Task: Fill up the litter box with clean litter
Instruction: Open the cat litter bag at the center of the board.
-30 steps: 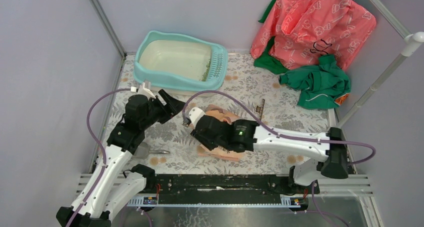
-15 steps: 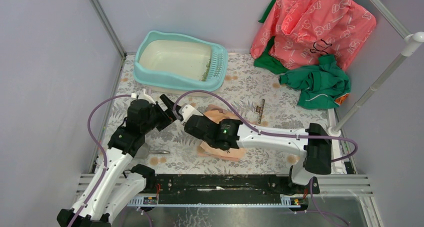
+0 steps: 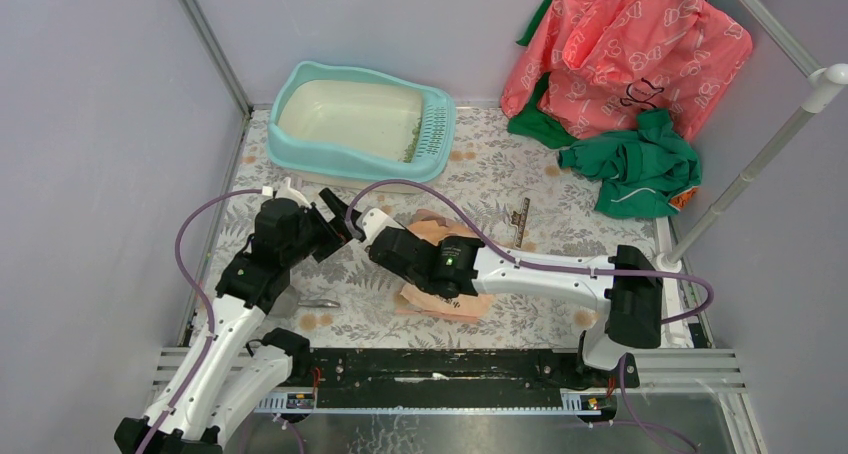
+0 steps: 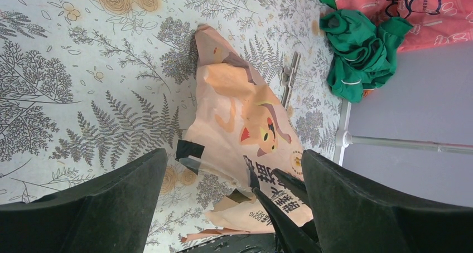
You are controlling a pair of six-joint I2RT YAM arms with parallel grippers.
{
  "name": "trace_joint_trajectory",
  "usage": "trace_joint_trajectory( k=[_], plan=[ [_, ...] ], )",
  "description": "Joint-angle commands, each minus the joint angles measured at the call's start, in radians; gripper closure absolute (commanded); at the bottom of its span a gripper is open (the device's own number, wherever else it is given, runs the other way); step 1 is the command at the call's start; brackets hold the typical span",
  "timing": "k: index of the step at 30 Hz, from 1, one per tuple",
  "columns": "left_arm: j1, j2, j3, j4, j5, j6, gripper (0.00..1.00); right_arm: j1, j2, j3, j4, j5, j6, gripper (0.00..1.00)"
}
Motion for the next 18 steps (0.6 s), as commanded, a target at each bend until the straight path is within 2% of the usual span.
trace_joint_trajectory(
  k=[1,18],
  plan=[
    [0.007,-0.003,-0.008,0.018,0.001,0.002,0.01,-0.006,-0.045,-0.002,0.038,-0.031,-0.015,0.61],
    [0.009,0.01,-0.001,0.024,0.006,0.008,0.02,-0.005,-0.059,-0.027,0.056,-0.056,-0.018,0.62]
  ],
)
